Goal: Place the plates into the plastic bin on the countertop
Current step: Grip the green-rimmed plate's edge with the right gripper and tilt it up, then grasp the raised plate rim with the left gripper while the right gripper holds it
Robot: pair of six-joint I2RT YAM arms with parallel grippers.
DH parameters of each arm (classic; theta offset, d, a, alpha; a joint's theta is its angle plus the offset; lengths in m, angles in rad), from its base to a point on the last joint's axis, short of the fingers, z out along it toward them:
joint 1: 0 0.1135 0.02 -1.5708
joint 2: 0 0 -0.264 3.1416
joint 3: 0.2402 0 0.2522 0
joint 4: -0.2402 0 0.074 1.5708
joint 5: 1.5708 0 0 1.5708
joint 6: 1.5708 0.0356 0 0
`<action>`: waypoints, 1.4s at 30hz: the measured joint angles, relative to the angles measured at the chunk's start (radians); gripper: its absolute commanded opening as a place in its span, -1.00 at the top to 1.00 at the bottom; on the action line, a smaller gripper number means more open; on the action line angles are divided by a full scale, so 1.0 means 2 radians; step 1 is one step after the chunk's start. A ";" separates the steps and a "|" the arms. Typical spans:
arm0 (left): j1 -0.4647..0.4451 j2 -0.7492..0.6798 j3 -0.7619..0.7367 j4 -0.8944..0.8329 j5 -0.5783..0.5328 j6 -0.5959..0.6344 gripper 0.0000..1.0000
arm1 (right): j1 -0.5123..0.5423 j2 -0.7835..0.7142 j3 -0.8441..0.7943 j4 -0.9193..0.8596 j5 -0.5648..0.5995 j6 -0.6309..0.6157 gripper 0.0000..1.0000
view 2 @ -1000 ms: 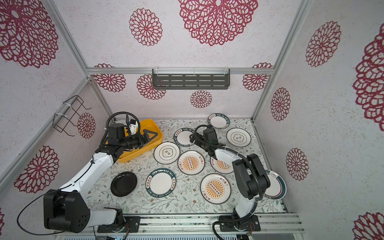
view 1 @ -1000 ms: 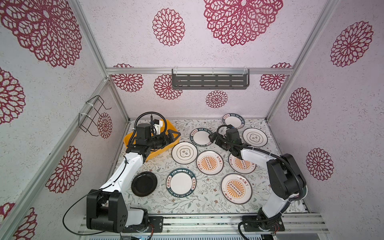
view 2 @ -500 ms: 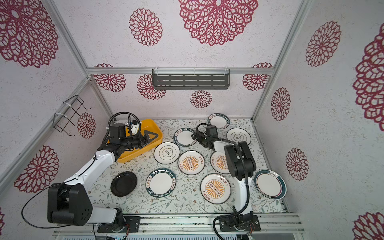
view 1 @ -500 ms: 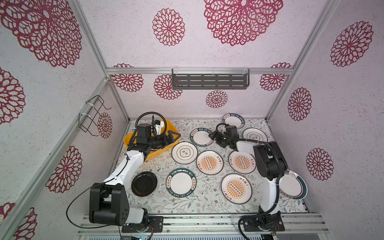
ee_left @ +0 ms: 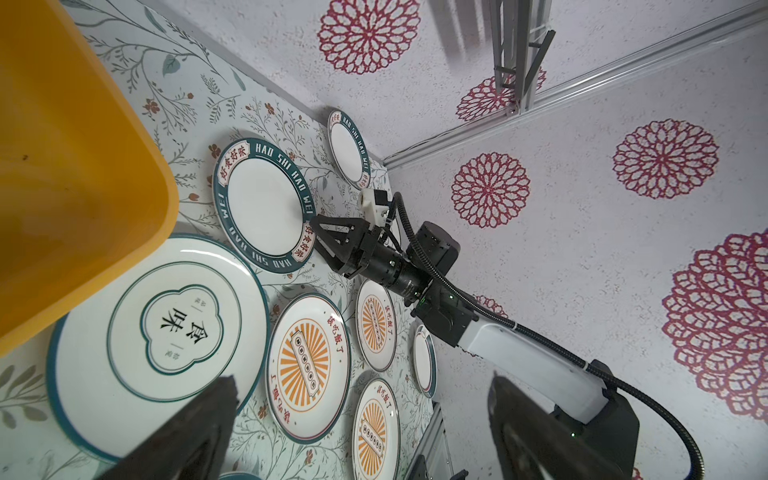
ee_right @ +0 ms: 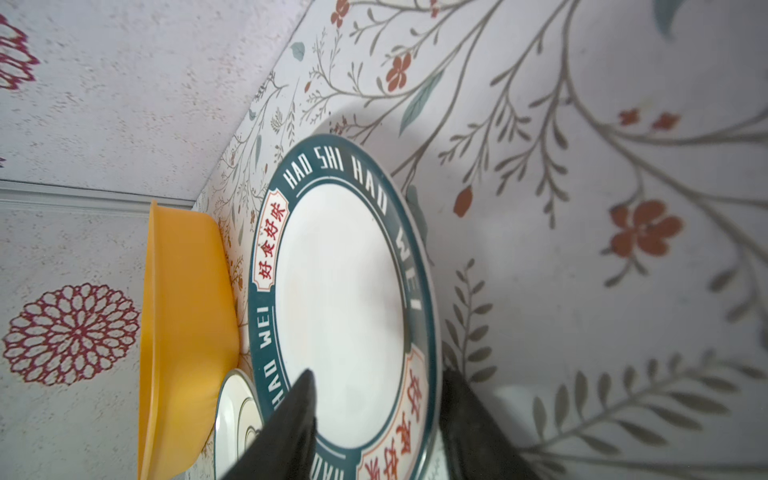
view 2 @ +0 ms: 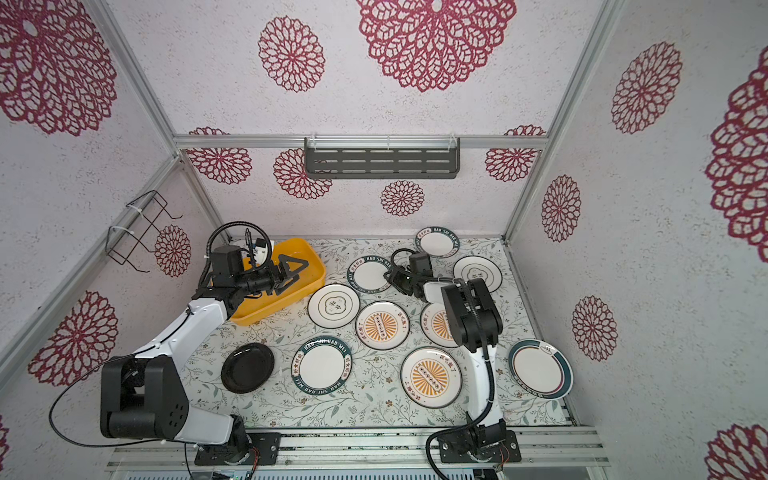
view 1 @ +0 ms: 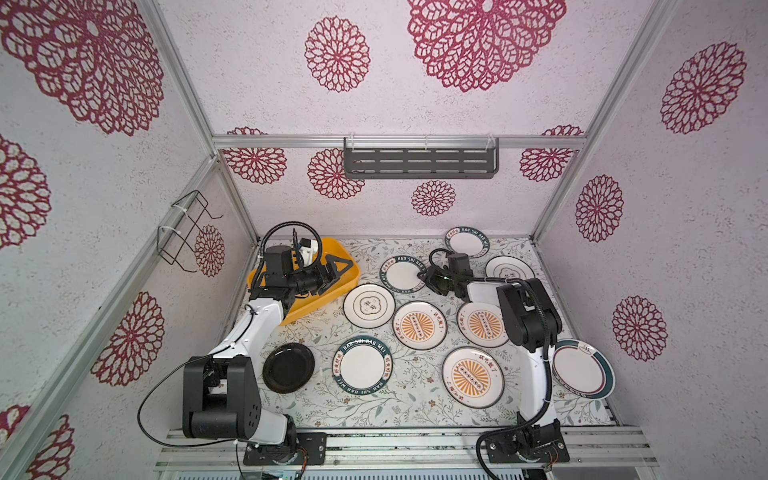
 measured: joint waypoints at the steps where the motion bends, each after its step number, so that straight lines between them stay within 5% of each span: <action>1: 0.000 0.000 0.000 0.001 0.001 -0.001 -0.95 | 0.000 0.004 0.002 0.003 -0.001 0.001 0.24; 9: 0.000 -0.001 0.000 -0.006 -0.002 0.006 -0.94 | 0.000 0.018 0.007 0.009 -0.005 0.014 0.89; 14: 0.000 -0.001 0.000 -0.013 -0.006 0.011 -0.94 | -0.001 0.018 0.002 0.031 -0.006 0.031 1.00; 24: 0.000 -0.005 0.000 -0.029 -0.022 0.021 -0.95 | -0.001 0.002 -0.029 0.056 0.002 0.048 1.00; 42: 0.001 -0.037 0.006 -0.090 -0.081 0.054 -0.94 | 0.029 -0.189 -0.092 0.042 -0.010 0.041 1.00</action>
